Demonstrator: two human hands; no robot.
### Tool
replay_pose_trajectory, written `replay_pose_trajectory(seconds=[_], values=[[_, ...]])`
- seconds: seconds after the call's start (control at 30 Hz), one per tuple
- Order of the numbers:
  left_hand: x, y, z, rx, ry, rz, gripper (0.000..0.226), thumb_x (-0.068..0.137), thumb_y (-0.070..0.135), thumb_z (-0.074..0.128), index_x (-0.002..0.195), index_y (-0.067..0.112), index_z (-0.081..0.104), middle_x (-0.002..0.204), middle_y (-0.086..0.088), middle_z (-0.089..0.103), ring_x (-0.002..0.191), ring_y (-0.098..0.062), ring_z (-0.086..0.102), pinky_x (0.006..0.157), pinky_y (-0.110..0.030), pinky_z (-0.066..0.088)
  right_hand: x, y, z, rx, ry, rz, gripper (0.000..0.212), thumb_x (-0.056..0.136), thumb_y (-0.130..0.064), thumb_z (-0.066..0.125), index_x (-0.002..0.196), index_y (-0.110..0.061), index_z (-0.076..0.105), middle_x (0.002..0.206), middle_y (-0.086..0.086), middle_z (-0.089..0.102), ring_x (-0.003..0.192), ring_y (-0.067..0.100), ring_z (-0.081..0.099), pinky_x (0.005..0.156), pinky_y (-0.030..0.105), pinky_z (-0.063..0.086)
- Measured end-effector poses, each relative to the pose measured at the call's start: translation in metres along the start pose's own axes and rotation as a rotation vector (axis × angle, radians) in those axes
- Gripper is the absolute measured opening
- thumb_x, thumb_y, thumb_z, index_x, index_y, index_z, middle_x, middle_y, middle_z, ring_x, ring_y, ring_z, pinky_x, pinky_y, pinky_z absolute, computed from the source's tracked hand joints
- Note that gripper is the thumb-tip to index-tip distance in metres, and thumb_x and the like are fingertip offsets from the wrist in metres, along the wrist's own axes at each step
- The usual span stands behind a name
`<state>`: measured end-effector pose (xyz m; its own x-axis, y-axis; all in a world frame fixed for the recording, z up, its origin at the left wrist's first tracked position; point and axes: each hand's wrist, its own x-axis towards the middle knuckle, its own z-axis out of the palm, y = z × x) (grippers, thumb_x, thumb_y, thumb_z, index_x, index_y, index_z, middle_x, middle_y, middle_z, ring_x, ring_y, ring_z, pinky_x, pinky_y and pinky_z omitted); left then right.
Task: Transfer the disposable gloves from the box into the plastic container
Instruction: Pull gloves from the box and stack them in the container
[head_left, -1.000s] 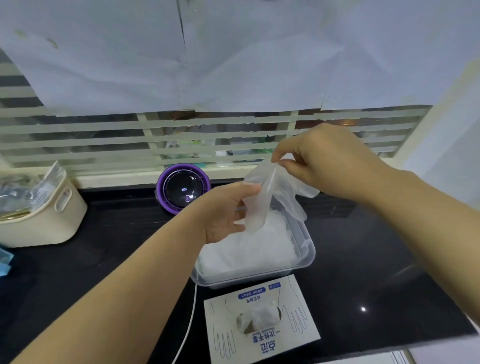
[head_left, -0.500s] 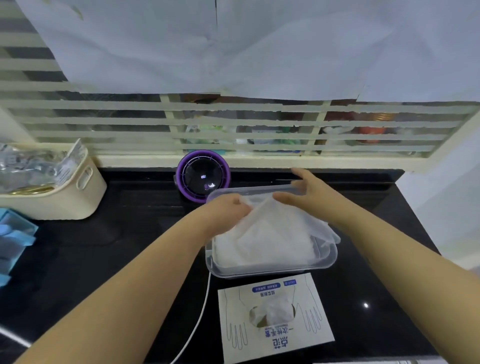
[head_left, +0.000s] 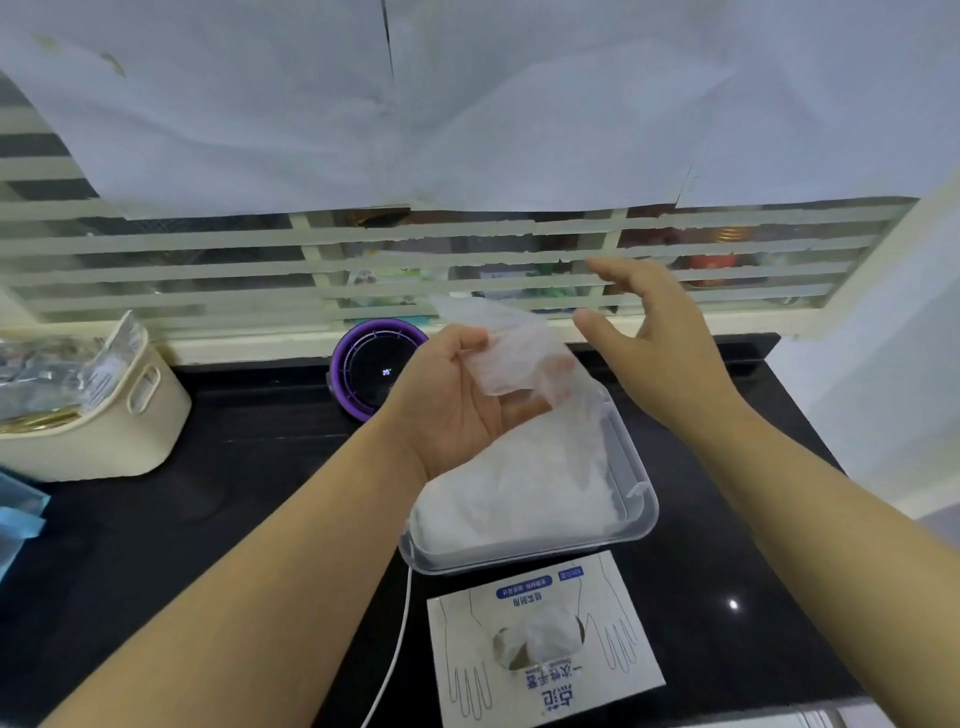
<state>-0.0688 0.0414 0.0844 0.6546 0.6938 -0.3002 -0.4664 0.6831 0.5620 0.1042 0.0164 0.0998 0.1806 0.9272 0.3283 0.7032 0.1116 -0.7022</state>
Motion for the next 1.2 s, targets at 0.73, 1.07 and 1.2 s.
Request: replay_pose_trajectory(seconds=[0.73, 1.07, 1.2], values=[[-0.014, -0.043, -0.069, 1.114, 0.789, 0.218, 0.04, 0.094, 0.014, 0.055, 0.129, 0.015, 0.037, 0.126, -0.003, 0.045, 0.098, -0.012, 0.054, 0.082, -0.027, 0.049, -0.053, 0.069, 0.106, -0.588, -0.85, -0.136, 0.076, 0.09, -0.065, 0.032, 0.151, -0.034, 0.0, 0.159, -0.001, -0.013, 0.146, 0.022, -0.008, 0.118, 0.048, 0.001], [0.025, -0.066, -0.074, 2.121, 0.293, -0.162, 0.073, 0.091, 0.03, 0.065, 0.149, 0.015, 0.025, 0.151, -0.006, 0.029, 0.134, -0.026, 0.036, 0.103, -0.04, 0.041, -0.041, 0.064, 0.094, -0.722, -0.951, -0.162, 0.092, 0.085, -0.058, 0.056, 0.152, -0.02, 0.006, 0.159, 0.009, -0.003, 0.145, 0.03, 0.005, 0.115, 0.046, 0.018], [0.035, -0.069, -0.084, 2.155, 0.235, -0.409, 0.082, 0.087, 0.034, 0.069, 0.151, 0.012, 0.023, 0.157, -0.009, 0.016, 0.14, -0.03, 0.025, 0.11, -0.043, 0.035, -0.043, 0.071, 0.101, -0.825, -1.085, -0.017, 0.102, 0.086, -0.049, 0.061, 0.15, -0.012, -0.009, 0.155, 0.019, -0.019, 0.144, 0.038, -0.004, 0.114, 0.048, 0.022]])
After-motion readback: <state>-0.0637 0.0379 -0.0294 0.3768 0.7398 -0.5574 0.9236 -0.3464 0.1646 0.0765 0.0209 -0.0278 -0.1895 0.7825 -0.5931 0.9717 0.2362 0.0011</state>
